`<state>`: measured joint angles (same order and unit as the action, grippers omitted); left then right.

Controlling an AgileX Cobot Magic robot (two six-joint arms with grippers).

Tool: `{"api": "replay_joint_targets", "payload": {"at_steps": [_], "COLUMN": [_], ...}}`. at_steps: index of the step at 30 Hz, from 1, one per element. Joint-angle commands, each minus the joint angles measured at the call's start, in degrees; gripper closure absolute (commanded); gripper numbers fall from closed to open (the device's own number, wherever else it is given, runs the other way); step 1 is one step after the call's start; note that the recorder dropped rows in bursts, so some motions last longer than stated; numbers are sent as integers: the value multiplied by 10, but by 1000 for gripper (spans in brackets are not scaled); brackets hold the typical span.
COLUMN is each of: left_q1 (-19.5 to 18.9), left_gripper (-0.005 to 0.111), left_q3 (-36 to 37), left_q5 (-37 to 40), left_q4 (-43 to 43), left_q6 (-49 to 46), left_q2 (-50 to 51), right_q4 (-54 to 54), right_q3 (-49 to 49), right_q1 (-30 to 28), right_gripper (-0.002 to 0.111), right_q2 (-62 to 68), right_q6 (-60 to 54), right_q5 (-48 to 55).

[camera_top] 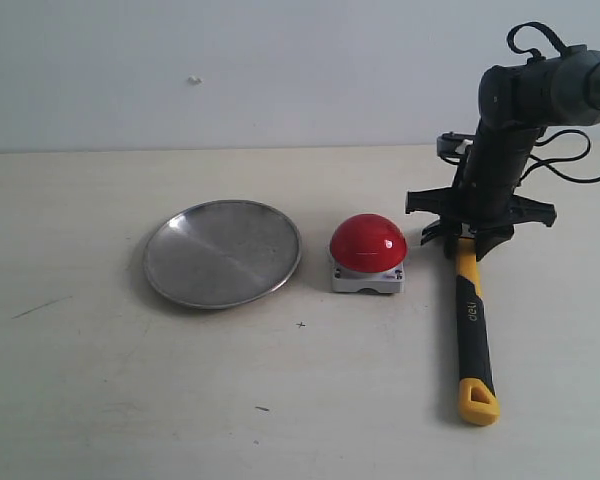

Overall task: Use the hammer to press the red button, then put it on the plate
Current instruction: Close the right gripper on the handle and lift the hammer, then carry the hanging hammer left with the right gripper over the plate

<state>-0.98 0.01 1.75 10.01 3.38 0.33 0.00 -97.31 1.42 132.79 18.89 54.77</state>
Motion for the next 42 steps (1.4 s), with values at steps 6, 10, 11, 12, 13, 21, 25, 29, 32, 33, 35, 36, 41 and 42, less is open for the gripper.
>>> {"api": "replay_joint_targets", "payload": {"at_steps": [6, 10, 11, 12, 13, 21, 25, 29, 32, 33, 35, 36, 41, 42], "left_q1": [-1, -1, -1, -1, -1, -1, -1, -1, -1, -1, -1, -1, -1, -1], "left_gripper": [107, 107, 107, 107, 107, 107, 107, 107, 107, 107, 107, 107, 107, 107], "left_q3": [0, 0, 0, 0, 0, 0, 0, 0, 0, 0, 0, 0, 0, 0], "left_q5": [0, 0, 0, 0, 0, 0, 0, 0, 0, 0, 0, 0, 1, 1], "left_q4": [-4, -4, -4, -4, -4, -4, -4, -4, -4, -4, -4, -4, -4, -4], "left_q6": [1, 1, 1, 1, 1, 1, 1, 1, 1, 1, 1, 1, 1, 1], "left_q2": [-3, -3, -3, -3, -3, -3, -3, -3, -3, -3, -3, -3, -3, -3], "right_q4": [-10, -22, -24, -24, -24, 42, 151, 235, 309, 332, 387, 406, 503, 521], "right_q3": [9, 9, 9, 10, 15, 81, 132, 185, 217, 225, 242, 249, 281, 288], "right_q1": [-1, -1, -1, -1, -1, -22, -60, -97, -122, -130, -146, -150, -162, -162], "right_gripper": [108, 108, 108, 108, 108, 108, 108, 108, 108, 108, 108, 108, 108, 108], "right_q2": [20, 19, 16, 11, 3, -74, -111, -153, -180, -188, -208, -218, -263, -269], "right_q6": [-93, -101, -104, -108, -114, -179, -281, -364, -423, -442, -487, -507, -573, -584], "right_q5": [20, 25, 27, 28, 25, -21, -26, -35, -39, -39, -28, -22, -4, -2]}}
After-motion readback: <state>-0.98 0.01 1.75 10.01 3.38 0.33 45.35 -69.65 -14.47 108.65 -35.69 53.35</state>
